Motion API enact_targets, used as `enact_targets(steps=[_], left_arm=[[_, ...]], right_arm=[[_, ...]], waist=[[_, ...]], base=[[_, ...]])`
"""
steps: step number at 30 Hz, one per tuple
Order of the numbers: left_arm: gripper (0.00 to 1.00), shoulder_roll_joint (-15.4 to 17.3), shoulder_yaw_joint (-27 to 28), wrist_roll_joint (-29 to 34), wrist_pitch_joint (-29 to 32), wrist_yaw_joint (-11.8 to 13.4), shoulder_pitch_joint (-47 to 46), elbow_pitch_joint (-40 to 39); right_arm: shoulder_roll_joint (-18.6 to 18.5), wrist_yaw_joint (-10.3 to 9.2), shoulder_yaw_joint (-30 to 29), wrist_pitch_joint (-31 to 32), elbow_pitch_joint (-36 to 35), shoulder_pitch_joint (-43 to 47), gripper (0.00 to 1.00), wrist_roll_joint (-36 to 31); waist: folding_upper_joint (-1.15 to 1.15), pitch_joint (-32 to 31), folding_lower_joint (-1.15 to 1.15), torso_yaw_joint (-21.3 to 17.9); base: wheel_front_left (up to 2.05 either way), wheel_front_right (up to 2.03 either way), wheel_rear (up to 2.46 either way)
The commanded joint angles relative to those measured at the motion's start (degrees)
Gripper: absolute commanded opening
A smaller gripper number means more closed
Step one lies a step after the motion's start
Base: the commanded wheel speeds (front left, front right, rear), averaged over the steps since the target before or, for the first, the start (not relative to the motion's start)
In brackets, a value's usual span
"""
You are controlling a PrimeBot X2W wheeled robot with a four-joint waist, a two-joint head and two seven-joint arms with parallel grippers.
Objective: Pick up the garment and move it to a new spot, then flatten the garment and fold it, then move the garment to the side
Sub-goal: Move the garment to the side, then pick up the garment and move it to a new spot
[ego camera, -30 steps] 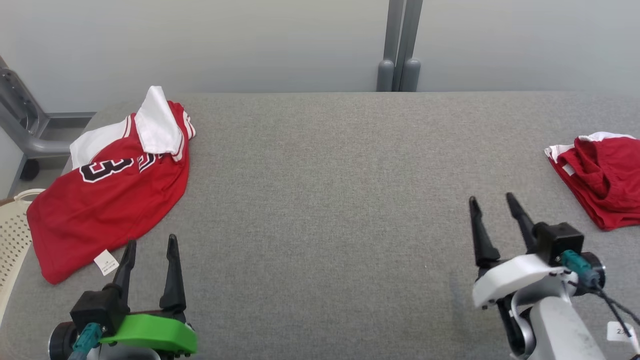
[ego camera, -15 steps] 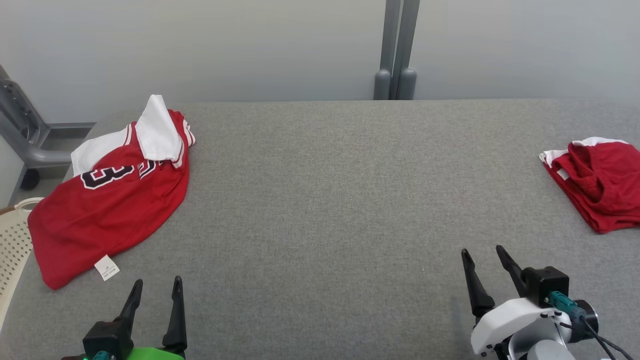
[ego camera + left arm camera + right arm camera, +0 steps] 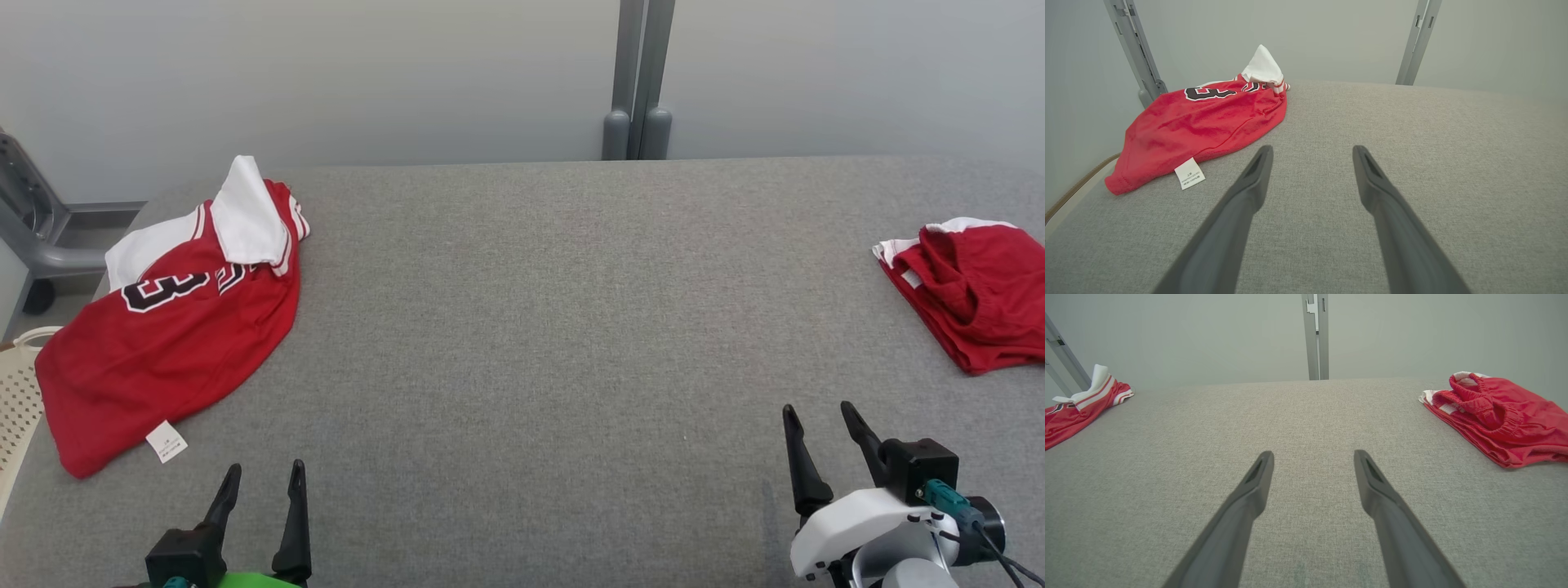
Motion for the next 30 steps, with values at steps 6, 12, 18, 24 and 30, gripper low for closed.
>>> enact_targets(steps=[6,12,18,24,30], left_arm=[[1.00,0.3,0.0,0.2,-0.1,-0.4,-0.6,0.2],[1.00,0.4,-0.1,0.2,-0.1,-0.2,-0.5,0.3],[1.00,0.9,-0.3,0.1,-0.1,-0.5,-0.6,0.6],[1.00,1.5,-0.5,0.1,0.2,-0.3,0.3,0.5],[1.00,2.1,-0.4,-0.3,0.9,0.4,1.7,-0.6]], right_arm=[[-0.2,-0.08,0.7,0.1,-0.2,0.4,1.00,0.6],[-0.2,-0.07,0.8,0.2,-0.3,0.9,1.00,0.8],[-0.2,-0.08,0.7,0.4,-0.4,1.4,1.00,1.1],[-0.2,-0.08,1.4,0.2,0.0,1.6,1.00,1.7],[-0.2,-0.08,2.8,-0.2,0.3,1.1,1.00,2.2]], waist=[[0.00,0.0,0.00,0.4],[0.00,0.1,0.00,2.7],[0.00,0.0,0.00,7.3],[0.00,-0.4,0.00,13.1],[0.00,-0.9,0.00,18.3]], base=[[0.00,0.00,0.00],[0.00,0.00,0.00],[0.00,0.00,0.00],[0.00,0.00,0.00],[0.00,0.00,0.00]])
